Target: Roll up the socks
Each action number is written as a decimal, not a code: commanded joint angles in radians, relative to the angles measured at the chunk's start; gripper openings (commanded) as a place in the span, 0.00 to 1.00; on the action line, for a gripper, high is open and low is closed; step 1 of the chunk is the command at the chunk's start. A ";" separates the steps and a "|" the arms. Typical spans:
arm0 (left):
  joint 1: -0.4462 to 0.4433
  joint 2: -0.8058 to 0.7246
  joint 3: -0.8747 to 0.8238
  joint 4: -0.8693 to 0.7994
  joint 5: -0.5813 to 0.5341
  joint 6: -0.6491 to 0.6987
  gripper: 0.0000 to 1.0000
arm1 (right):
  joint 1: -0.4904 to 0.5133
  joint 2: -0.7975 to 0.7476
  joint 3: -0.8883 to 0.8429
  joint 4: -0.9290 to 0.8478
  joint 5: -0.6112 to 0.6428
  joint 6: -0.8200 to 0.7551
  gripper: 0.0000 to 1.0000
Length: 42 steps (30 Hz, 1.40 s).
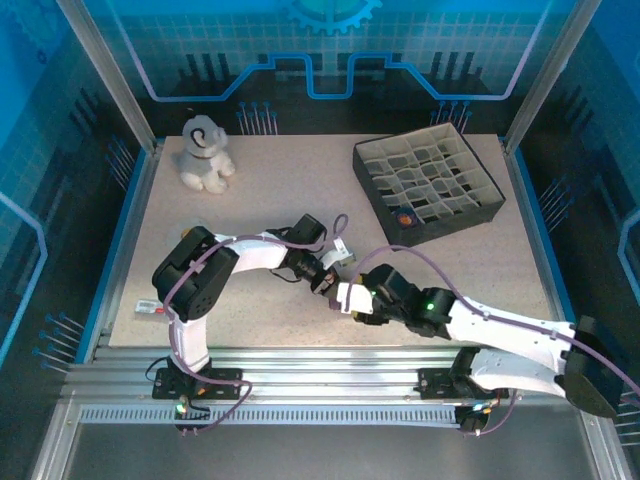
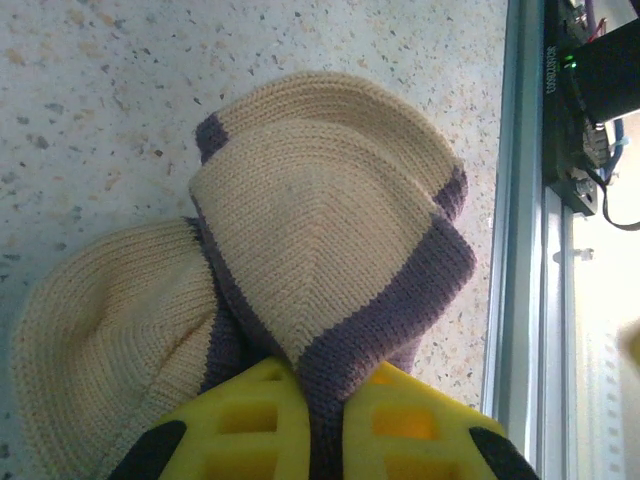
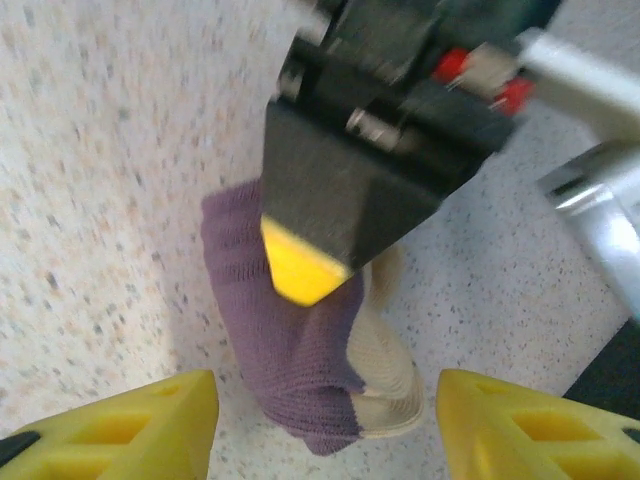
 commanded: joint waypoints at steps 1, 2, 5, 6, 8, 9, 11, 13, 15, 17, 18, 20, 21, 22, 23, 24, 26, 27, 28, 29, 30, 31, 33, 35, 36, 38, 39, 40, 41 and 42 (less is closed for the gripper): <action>0.023 0.059 -0.008 -0.125 -0.041 -0.004 0.00 | 0.023 0.057 0.010 0.018 0.080 -0.136 0.60; 0.028 0.063 -0.005 -0.129 -0.034 -0.006 0.00 | 0.025 0.077 0.014 0.020 0.083 -0.158 0.61; 0.034 0.075 0.009 -0.143 -0.019 -0.003 0.00 | 0.027 0.129 0.028 0.038 0.102 -0.207 0.62; 0.036 0.079 0.014 -0.148 -0.015 -0.003 0.00 | 0.027 0.143 0.032 0.045 0.106 -0.220 0.62; 0.040 0.088 0.026 -0.161 -0.008 -0.001 0.00 | 0.026 0.165 0.038 0.059 0.106 -0.241 0.63; 0.041 0.093 0.032 -0.167 -0.005 0.000 0.00 | 0.027 0.175 0.042 0.066 0.103 -0.247 0.63; 0.045 0.101 0.042 -0.177 0.003 0.004 0.00 | 0.027 0.194 0.047 0.079 0.101 -0.261 0.64; 0.047 0.107 0.050 -0.185 0.009 0.007 0.00 | 0.027 0.214 0.053 0.089 0.101 -0.269 0.64; 0.051 0.114 0.059 -0.195 0.018 0.010 0.00 | 0.026 0.238 0.061 0.099 0.094 -0.277 0.64; 0.055 0.120 0.068 -0.204 0.027 0.014 0.00 | 0.027 0.258 0.068 0.104 0.087 -0.285 0.65; 0.057 0.123 0.072 -0.209 0.030 0.015 0.00 | 0.026 0.271 0.074 0.104 0.082 -0.289 0.65; 0.061 0.128 0.080 -0.216 0.039 0.018 0.00 | 0.027 0.299 0.081 0.105 0.078 -0.293 0.65; 0.064 0.131 0.083 -0.219 0.045 0.017 0.00 | 0.026 0.314 0.083 0.110 0.078 -0.295 0.65; 0.065 0.133 0.085 -0.220 0.050 0.017 0.00 | 0.026 0.328 0.083 0.115 0.078 -0.299 0.65; 0.068 0.136 0.086 -0.222 0.057 0.017 0.00 | 0.024 0.343 0.082 0.120 0.078 -0.301 0.65; 0.070 0.137 0.089 -0.223 0.063 0.018 0.00 | 0.023 0.357 0.083 0.126 0.076 -0.302 0.65; 0.072 0.143 0.092 -0.228 0.071 0.017 0.00 | 0.020 0.379 0.086 0.129 0.072 -0.304 0.64; 0.072 0.145 0.093 -0.232 0.076 0.017 0.00 | 0.017 0.389 0.088 0.132 0.071 -0.303 0.64; 0.074 0.147 0.095 -0.233 0.078 0.017 0.00 | 0.016 0.397 0.091 0.132 0.073 -0.303 0.63; 0.074 0.150 0.095 -0.235 0.082 0.019 0.00 | 0.014 0.405 0.095 0.129 0.071 -0.303 0.61; 0.076 0.151 0.097 -0.237 0.086 0.019 0.00 | 0.010 0.412 0.100 0.126 0.070 -0.304 0.58; 0.076 0.152 0.097 -0.237 0.088 0.019 0.00 | 0.009 0.418 0.103 0.124 0.070 -0.306 0.55; 0.078 0.152 0.098 -0.237 0.094 0.019 0.00 | 0.003 0.431 0.109 0.115 0.066 -0.311 0.46; 0.078 0.152 0.101 -0.239 0.095 0.017 0.00 | -0.006 0.440 0.117 0.104 0.061 -0.314 0.34; 0.078 0.151 0.103 -0.240 0.095 0.019 0.00 | -0.009 0.445 0.122 0.096 0.056 -0.316 0.27; 0.080 0.151 0.106 -0.243 0.095 0.019 0.00 | -0.016 0.450 0.128 0.083 0.047 -0.319 0.16; 0.081 0.150 0.108 -0.242 0.092 0.018 0.00 | -0.021 0.450 0.132 0.074 0.039 -0.319 0.12; 0.080 0.148 0.106 -0.240 0.088 0.017 0.01 | -0.025 0.450 0.137 0.065 0.030 -0.319 0.10; 0.081 0.145 0.106 -0.237 0.082 0.017 0.03 | -0.031 0.449 0.145 0.044 0.013 -0.319 0.08; 0.081 0.141 0.104 -0.234 0.074 0.017 0.05 | -0.038 0.448 0.157 0.017 -0.007 -0.316 0.06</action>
